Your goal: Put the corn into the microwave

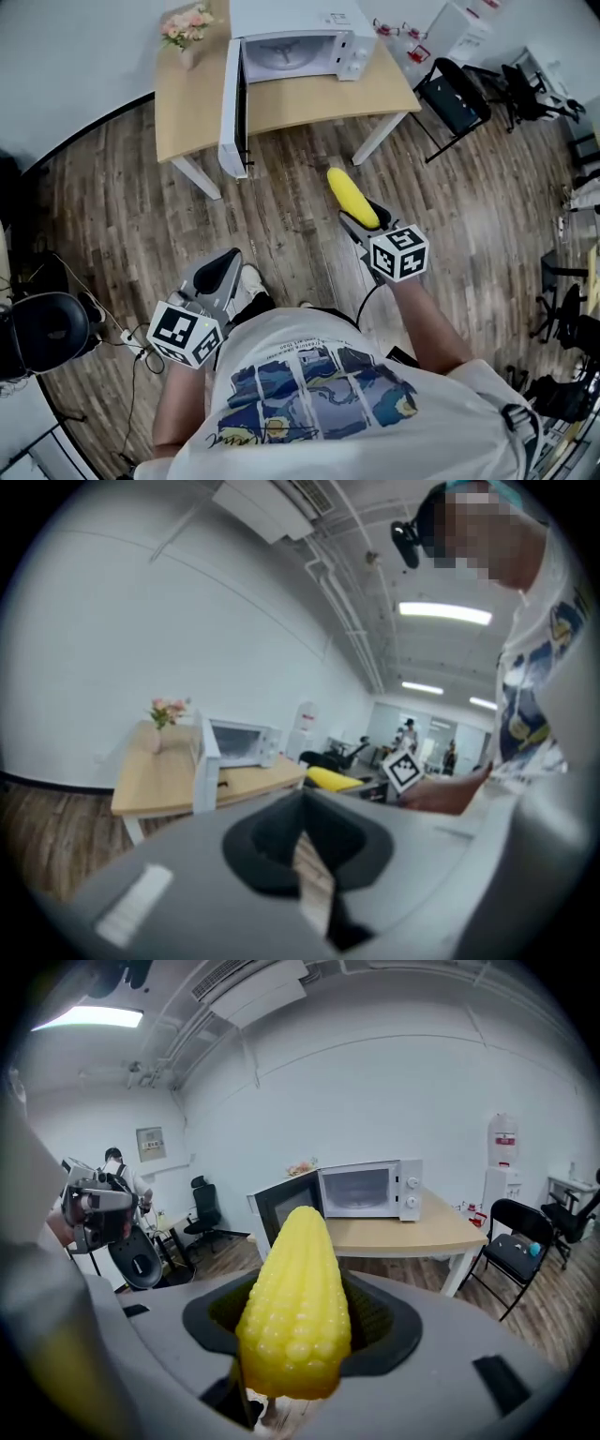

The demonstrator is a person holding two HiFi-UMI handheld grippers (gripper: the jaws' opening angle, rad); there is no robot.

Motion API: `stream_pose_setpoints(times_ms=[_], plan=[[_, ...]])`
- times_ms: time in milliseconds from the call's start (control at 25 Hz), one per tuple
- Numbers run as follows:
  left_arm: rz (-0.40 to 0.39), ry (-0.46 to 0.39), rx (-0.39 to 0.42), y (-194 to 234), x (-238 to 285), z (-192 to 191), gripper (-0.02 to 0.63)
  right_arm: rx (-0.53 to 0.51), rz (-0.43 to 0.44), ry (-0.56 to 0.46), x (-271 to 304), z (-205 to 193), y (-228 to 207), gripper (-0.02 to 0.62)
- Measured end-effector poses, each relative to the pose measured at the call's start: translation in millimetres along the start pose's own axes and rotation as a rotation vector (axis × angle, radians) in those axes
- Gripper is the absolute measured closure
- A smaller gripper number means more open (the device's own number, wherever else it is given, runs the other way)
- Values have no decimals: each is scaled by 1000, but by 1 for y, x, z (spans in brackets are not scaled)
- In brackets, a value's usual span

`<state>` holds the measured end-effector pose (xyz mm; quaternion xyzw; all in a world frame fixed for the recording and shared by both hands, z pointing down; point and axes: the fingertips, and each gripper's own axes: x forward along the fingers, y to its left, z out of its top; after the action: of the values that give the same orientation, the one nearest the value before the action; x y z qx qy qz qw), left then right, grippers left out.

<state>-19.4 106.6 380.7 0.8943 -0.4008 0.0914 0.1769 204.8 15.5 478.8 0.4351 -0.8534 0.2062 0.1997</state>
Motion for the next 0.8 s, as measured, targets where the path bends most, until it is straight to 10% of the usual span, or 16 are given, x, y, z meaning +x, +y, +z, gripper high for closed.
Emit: stream_pose_setpoints(times_ms=[360,800], plan=[[-117,-2,66,96,14,46,597,42,-134,-1,69,39,-8,344],[-69,-11,34,158,49,70,597,47,-189,23,170,79,-74,344]])
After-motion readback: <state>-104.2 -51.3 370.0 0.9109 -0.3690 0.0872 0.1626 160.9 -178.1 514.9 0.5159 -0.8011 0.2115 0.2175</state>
